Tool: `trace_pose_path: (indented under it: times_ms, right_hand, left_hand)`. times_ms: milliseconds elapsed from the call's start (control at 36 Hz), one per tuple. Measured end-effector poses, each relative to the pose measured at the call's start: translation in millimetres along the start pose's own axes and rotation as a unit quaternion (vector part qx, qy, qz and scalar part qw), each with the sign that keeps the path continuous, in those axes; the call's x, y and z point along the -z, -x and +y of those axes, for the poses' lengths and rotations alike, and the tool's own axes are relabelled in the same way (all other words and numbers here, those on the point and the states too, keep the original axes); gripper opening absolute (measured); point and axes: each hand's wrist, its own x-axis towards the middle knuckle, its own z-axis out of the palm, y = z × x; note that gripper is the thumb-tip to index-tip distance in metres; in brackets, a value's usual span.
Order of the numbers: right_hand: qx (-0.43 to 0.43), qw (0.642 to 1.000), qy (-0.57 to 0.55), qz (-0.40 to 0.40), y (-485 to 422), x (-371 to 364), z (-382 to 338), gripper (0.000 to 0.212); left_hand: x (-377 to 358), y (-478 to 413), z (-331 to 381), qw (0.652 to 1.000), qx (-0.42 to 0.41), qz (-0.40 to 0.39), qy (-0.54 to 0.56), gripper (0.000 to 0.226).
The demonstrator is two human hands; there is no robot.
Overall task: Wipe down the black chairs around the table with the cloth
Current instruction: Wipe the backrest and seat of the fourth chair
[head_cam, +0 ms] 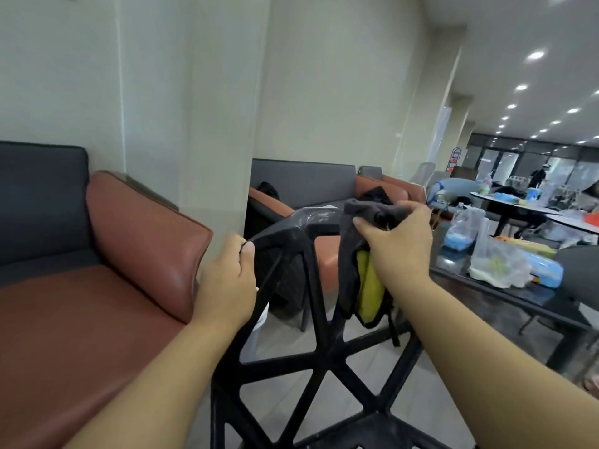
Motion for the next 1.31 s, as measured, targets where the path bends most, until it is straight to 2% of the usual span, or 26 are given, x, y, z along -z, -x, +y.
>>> trace_pose_path:
  times_ms: [167,250,306,389,500,667,750,861,917,1000,1056,1083,1167,1222,1306]
  right_hand:
    - [0.066,0.996,0.053,0.040,-29,-39,-18,0.030]
    - [0.051,0.996,0.068,-0.038,-28,-66,-12,0.028]
    - [0.086,0.988,0.076,-0.107,-18,-80,-2,0.032]
    - [0.127,0.967,0.118,-0.184,-9,-80,9,0.054]
    - [0.107,0.938,0.262,-0.200,-21,-69,18,0.055]
    - [0.068,0.964,0.217,-0.140,-1,-93,15,0.044]
    - [0.138,0.964,0.155,-0.164,20,-91,13,0.041]
    - [0.225,0.933,0.189,-0.206,31,-79,20,0.053]
    - [0.198,0.940,0.209,-0.182,18,-80,25,0.052]
    - [0.003,0.972,0.199,-0.121,-10,-87,21,0.049]
    - [-0.045,0.971,0.210,-0.106,-13,-92,16,0.051]
    - [-0.028,0.970,0.214,-0.108,-7,-94,13,0.051]
    - [0.104,0.969,0.169,-0.145,23,-93,7,0.044]
    - [0.164,0.959,0.125,-0.197,43,-89,6,0.042]
    - [0.227,0.935,0.097,-0.255,52,-79,11,0.050]
  left_hand:
    - [0,-1,-3,1.000,-0.010,-0.008,0.019,0.028]
    - [-1,-3,-5,0.999,-0.018,-0.006,0.031,0.029]
    - [-1,-3,-8,0.999,-0.019,-0.005,0.036,0.028]
    - [-2,-3,-11,0.999,-0.023,0.001,0.043,0.029]
    - [-2,-2,-10,0.997,-0.029,0.003,0.074,0.029]
    - [1,-1,-15,0.992,-0.010,-0.028,0.125,0.031]
    - [9,-3,-22,0.992,-0.011,-0.061,0.108,0.032]
    - [21,-8,-22,0.992,-0.045,-0.096,0.073,0.035]
    - [26,-7,-20,0.990,-0.037,-0.119,0.069,0.035]
    - [30,-5,-23,0.992,-0.053,-0.108,0.036,0.031]
    - [32,-4,-23,0.993,-0.056,-0.100,0.035,0.026]
    - [33,-3,-23,0.993,-0.054,-0.098,0.039,0.022]
    - [39,-2,-21,0.993,-0.037,-0.092,0.067,0.013]
    - [42,-1,-22,0.992,-0.027,-0.090,0.089,0.018]
    - [44,0,-23,0.991,-0.024,-0.087,0.095,0.024]
